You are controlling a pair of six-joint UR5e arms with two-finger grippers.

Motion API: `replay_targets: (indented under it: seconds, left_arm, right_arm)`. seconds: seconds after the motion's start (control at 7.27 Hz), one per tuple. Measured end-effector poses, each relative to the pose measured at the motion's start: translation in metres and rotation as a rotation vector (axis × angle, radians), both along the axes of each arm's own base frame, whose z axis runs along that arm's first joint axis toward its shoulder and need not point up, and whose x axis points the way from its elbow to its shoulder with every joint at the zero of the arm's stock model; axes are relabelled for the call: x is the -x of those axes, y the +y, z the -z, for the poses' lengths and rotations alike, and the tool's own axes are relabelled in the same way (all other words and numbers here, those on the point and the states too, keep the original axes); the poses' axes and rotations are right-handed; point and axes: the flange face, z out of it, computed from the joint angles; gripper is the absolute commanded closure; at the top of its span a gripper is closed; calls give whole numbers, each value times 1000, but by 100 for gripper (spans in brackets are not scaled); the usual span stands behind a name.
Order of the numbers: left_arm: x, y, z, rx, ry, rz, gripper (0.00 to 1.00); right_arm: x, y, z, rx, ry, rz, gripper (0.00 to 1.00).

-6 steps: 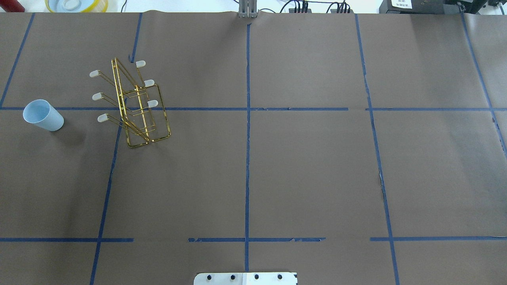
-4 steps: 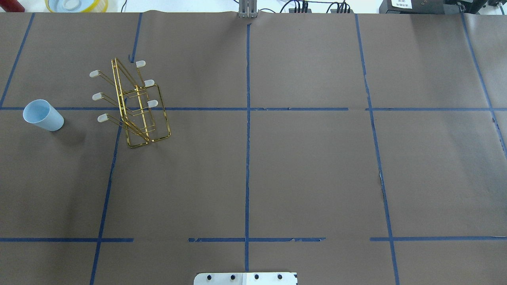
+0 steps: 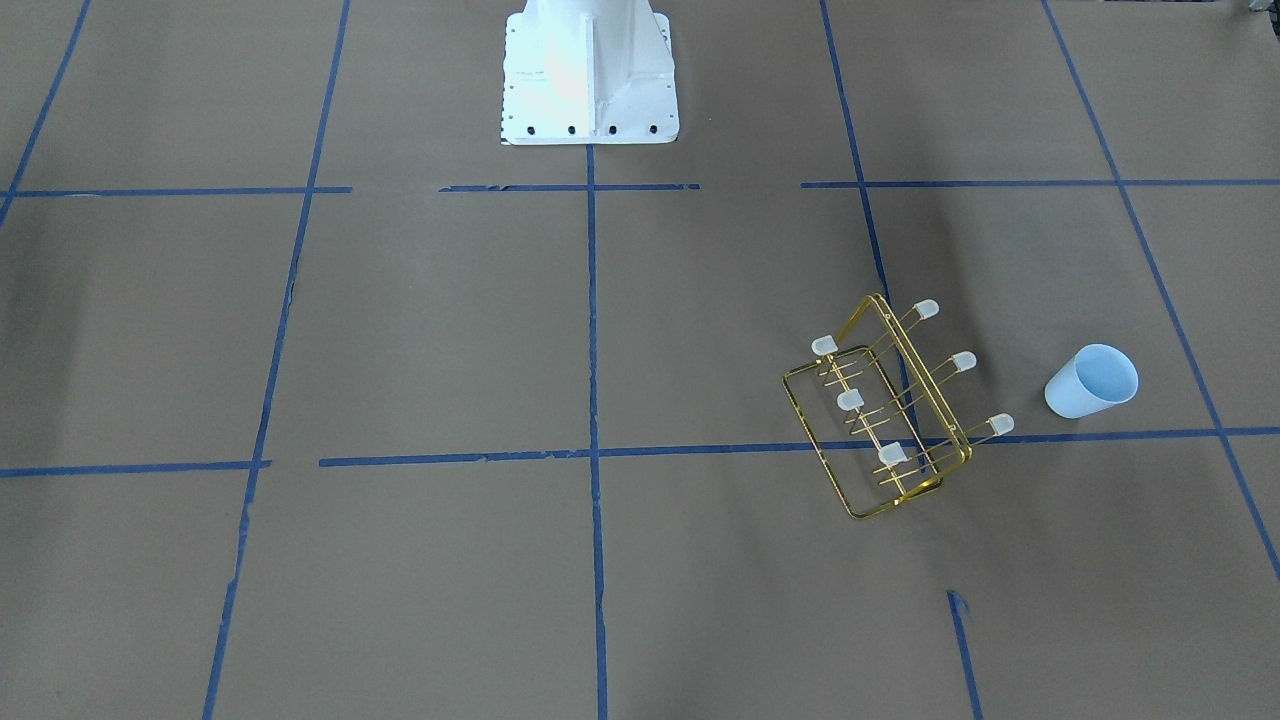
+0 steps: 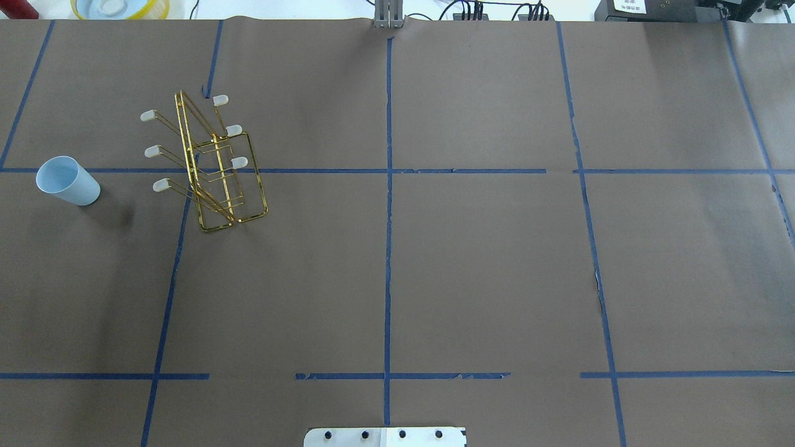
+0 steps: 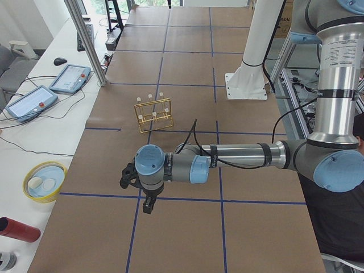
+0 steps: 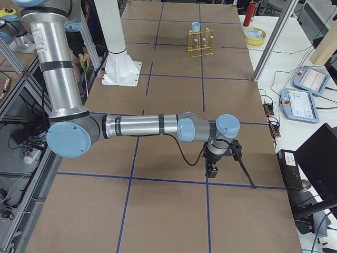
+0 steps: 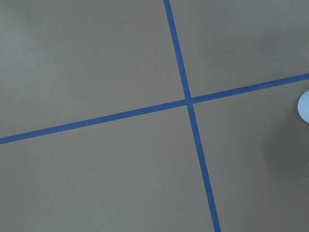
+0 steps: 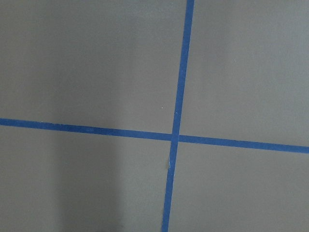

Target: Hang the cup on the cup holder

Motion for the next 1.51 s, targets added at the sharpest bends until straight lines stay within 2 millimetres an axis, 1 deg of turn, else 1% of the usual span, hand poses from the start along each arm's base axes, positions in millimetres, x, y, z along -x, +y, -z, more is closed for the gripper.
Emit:
replay_targets:
  seconds: [0.41, 0.83, 0.96, 1.1, 1.38, 1.51]
  left_arm:
    - [-1, -2, 5, 45, 9, 54, 0]
    - [-3, -8, 18, 56, 16, 85, 0]
    - [-8, -11, 27, 61, 20, 99, 0]
    - [-23, -17, 43, 66, 29, 119, 0]
    - [-68, -28, 69, 60, 66, 160, 0]
    - [-86, -33, 82, 58, 88, 179, 0]
  right_arm:
    - [0, 0, 0, 0, 0, 1, 0]
    - [0, 0, 0, -1, 0, 1, 0]
    - [0, 0, 0, 0, 0, 0, 0]
    - [0, 0, 0, 0, 0, 0, 0]
    - [0, 0, 0, -1, 0, 1, 0]
    - [0, 0, 0, 0, 0, 0, 0]
